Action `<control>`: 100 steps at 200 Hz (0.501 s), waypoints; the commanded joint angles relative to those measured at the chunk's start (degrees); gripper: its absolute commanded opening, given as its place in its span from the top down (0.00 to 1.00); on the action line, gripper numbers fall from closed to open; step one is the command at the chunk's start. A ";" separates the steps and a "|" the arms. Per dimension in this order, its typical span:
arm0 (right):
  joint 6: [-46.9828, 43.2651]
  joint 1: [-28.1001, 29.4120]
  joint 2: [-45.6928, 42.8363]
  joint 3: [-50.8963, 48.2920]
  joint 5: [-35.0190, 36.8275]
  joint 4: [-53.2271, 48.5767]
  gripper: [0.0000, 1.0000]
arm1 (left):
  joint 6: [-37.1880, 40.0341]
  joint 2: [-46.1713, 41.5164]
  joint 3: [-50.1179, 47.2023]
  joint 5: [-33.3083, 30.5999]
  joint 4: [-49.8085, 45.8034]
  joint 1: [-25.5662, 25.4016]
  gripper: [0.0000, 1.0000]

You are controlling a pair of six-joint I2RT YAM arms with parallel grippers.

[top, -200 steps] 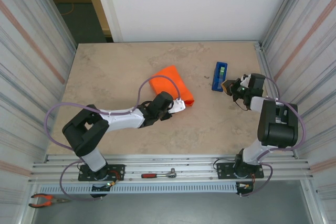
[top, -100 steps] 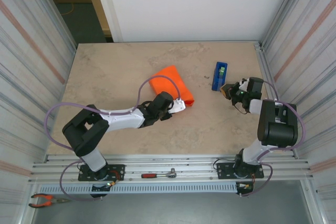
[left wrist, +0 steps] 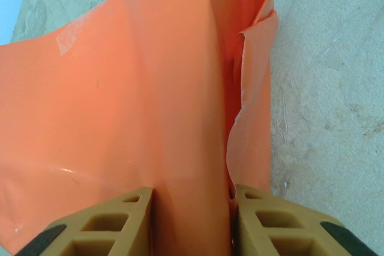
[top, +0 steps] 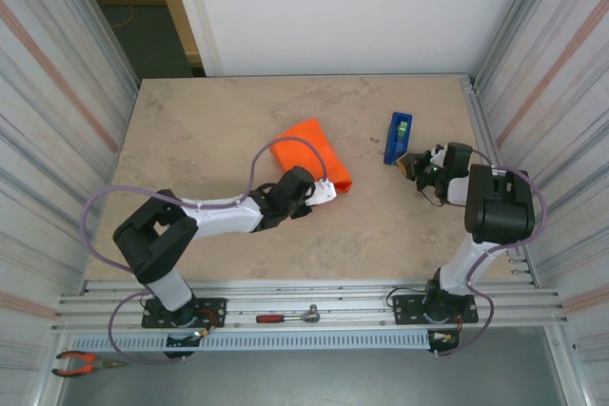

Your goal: Wrap the gift box in paper

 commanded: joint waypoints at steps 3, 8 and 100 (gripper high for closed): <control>3.66 1.26 4.48 -0.87 -0.47 -1.09 1.00 | -0.02 2.75 -0.39 3.81 -5.41 -1.15 0.67; 4.04 1.34 4.74 -1.03 -0.56 -0.31 1.00 | 0.04 2.76 -0.39 3.82 -5.48 -1.10 0.67; -1.43 1.10 -4.80 -2.78 -2.23 -6.86 1.00 | -0.03 2.66 -0.47 3.91 -5.48 -1.21 0.67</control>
